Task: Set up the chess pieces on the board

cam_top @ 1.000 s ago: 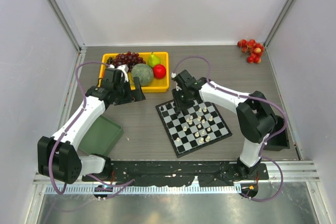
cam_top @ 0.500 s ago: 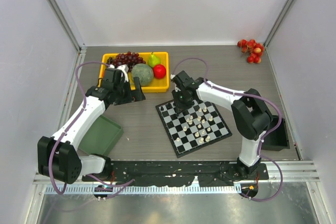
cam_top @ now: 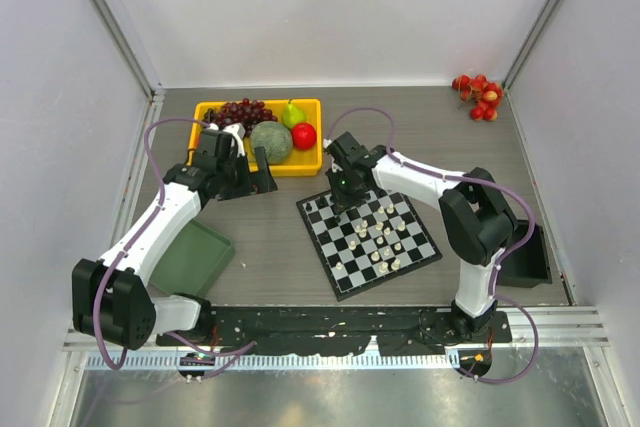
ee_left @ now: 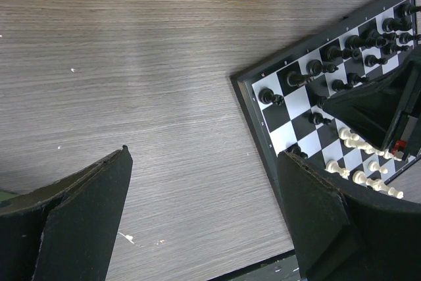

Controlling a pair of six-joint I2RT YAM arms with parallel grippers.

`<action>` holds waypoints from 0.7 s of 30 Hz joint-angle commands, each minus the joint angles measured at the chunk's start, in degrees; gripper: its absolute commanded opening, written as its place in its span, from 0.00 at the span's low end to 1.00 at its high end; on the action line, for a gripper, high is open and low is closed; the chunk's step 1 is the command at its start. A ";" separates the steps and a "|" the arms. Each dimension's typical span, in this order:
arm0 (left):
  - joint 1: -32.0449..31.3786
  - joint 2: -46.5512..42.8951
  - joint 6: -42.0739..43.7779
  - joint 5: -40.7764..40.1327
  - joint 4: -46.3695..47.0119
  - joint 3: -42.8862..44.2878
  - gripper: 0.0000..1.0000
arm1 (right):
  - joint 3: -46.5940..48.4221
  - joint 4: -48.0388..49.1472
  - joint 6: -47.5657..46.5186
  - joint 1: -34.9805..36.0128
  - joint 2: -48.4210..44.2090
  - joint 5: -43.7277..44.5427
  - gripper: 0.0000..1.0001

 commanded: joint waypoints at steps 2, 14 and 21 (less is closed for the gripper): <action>-0.23 -0.26 0.02 0.43 1.59 0.16 0.99 | 4.08 0.89 0.37 0.40 0.91 0.38 0.19; -0.23 0.09 0.20 0.34 1.50 0.08 0.99 | 4.09 0.89 0.02 0.40 1.79 1.43 0.19; -0.23 0.18 0.11 0.17 1.59 0.16 0.99 | 3.12 0.09 -0.86 0.40 1.61 2.31 0.20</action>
